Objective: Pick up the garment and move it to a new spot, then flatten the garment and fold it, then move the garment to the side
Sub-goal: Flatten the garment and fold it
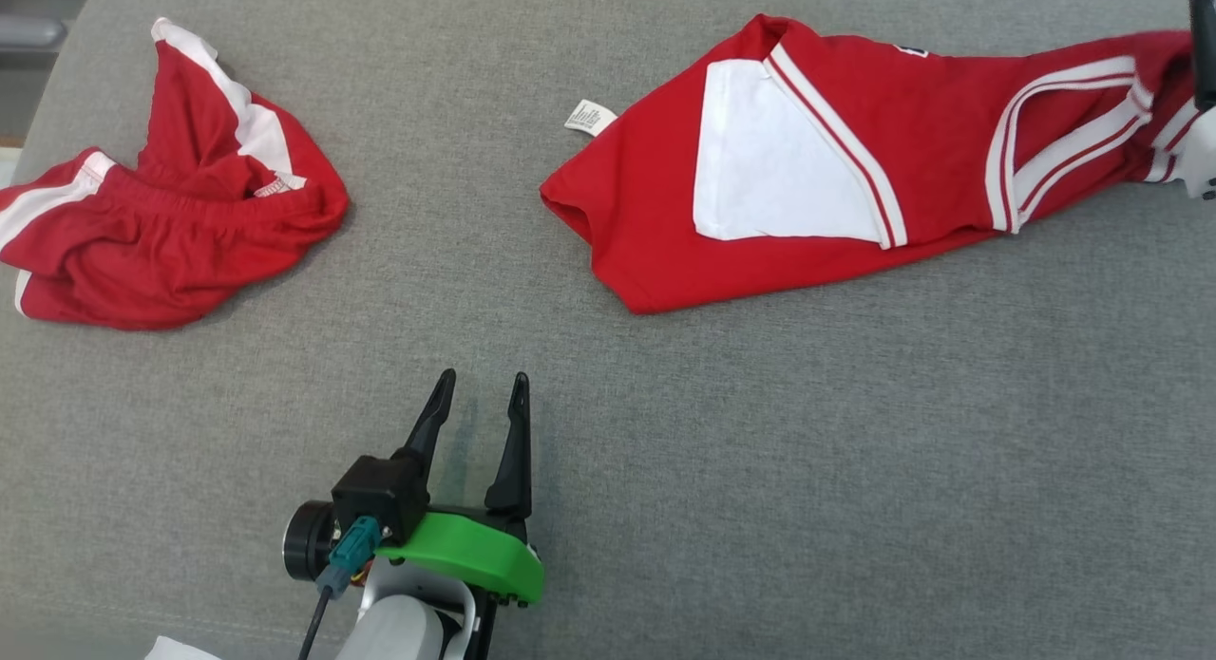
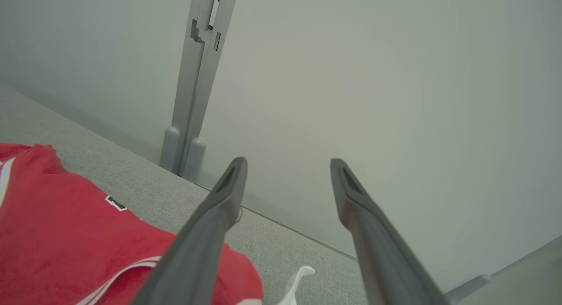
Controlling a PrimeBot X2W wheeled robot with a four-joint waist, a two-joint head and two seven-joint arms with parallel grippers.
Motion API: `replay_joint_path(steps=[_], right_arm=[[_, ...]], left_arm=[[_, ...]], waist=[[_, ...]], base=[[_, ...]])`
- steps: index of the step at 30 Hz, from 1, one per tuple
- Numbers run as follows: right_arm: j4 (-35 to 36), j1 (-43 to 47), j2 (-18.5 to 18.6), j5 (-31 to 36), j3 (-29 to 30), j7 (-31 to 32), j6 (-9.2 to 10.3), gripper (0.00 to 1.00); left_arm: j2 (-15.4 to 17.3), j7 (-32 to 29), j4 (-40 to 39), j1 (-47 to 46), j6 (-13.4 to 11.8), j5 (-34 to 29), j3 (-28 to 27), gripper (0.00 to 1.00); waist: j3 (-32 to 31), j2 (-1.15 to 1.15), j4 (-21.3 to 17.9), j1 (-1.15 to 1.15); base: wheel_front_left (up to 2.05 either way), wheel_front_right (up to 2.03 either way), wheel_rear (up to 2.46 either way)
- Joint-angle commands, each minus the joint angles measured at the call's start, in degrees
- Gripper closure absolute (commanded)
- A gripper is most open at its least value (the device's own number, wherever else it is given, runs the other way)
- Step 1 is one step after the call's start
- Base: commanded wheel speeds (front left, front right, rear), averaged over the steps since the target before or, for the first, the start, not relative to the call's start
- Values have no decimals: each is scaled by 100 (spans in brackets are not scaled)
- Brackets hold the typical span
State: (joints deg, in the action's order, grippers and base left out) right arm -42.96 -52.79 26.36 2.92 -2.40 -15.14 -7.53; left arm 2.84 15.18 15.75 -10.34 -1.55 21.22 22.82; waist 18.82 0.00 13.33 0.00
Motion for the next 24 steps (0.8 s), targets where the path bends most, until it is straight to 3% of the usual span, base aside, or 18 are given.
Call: replay_joint_path(steps=[1, 6, 12, 24], right_arm=[[93, 100, -127, 63, 29, -1, 8, 0], [512, 452, -573, -120, -257, -1, 8, 0], [869, 794, -1013, -762, -1431, -1, 8, 0], [337, 528, -1424, -2056, -3418, -1, 8, 0]], left_arm=[[12, -4, -27, -117, -40, 34, 3, 0], [12, -5, -36, -140, -87, 21, -29, 0], [13, -5, -33, -240, -98, 45, 40, 0], [13, -5, -39, -289, -111, 140, 177, 0]], waist=[[151, 0, 122, 0], [167, 0, 19, 0], [173, 0, -53, 0], [327, 0, 195, 0]], base=[[0, 0, 0], [0, 0, 0], [0, 0, 0], [0, 0, 0]])
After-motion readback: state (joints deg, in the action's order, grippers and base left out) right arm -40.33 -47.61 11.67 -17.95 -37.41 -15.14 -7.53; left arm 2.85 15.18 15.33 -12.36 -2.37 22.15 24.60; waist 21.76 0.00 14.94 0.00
